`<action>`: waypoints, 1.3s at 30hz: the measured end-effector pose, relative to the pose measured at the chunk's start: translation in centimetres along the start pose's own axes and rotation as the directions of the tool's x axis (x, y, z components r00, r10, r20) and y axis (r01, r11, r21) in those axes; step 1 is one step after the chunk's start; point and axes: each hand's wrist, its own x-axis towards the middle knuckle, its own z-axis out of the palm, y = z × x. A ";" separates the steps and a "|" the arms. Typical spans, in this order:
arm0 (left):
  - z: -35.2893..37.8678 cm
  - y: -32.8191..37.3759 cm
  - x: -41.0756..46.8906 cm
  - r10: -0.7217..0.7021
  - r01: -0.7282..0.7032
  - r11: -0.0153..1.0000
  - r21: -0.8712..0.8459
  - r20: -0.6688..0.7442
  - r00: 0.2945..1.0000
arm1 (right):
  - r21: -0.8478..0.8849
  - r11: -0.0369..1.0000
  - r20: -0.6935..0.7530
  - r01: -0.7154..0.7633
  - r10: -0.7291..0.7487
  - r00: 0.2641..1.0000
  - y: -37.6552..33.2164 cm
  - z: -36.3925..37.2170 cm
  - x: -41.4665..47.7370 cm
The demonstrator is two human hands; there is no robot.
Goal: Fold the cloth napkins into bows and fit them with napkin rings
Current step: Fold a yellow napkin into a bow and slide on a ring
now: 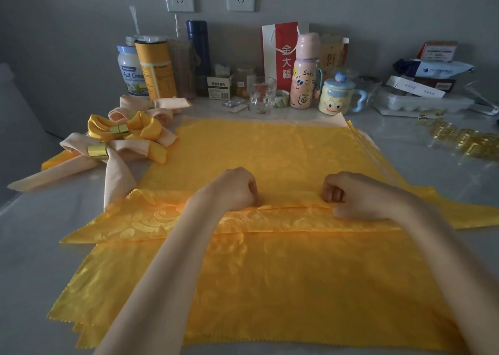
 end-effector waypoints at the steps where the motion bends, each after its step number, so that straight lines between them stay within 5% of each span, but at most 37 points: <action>1: -0.1 0.0 0.0 -0.002 0.002 1.000 0.000 0.017 1.000 | 0.022 1.000 -0.006 -0.005 0.005 1.000 0.1 -0.1 -0.1; 3: -0.2 -0.1 0.0 0.002 -0.002 1.000 -0.001 0.035 0.999 | 0.114 0.993 -0.202 0.033 -0.009 0.979 0.0 0.1 0.1; 6: -0.2 -0.2 0.1 -0.004 0.005 1.000 -0.008 0.050 0.999 | 0.145 0.968 -0.594 0.205 -0.081 0.800 -1.3 2.2 1.8; 12: -0.1 0.0 0.3 -0.003 0.003 1.000 -0.005 0.063 0.998 | -0.081 0.960 -0.332 0.267 -0.278 0.901 -5.2 6.3 3.8; 23: -0.3 -0.5 0.8 -0.087 0.095 0.991 -0.096 0.087 0.992 | -0.134 0.990 -0.061 0.053 -0.061 0.996 -3.5 5.1 3.4; 33: -0.4 -0.2 0.3 -0.088 0.095 0.992 -0.079 0.080 0.993 | -0.103 0.993 -0.043 -0.060 0.056 0.997 0.6 4.2 1.8; 39: 0.0 0.2 -0.1 -0.060 0.060 0.998 -0.001 -0.005 0.998 | 0.047 0.999 -0.213 -0.011 0.021 0.977 0.8 4.5 1.4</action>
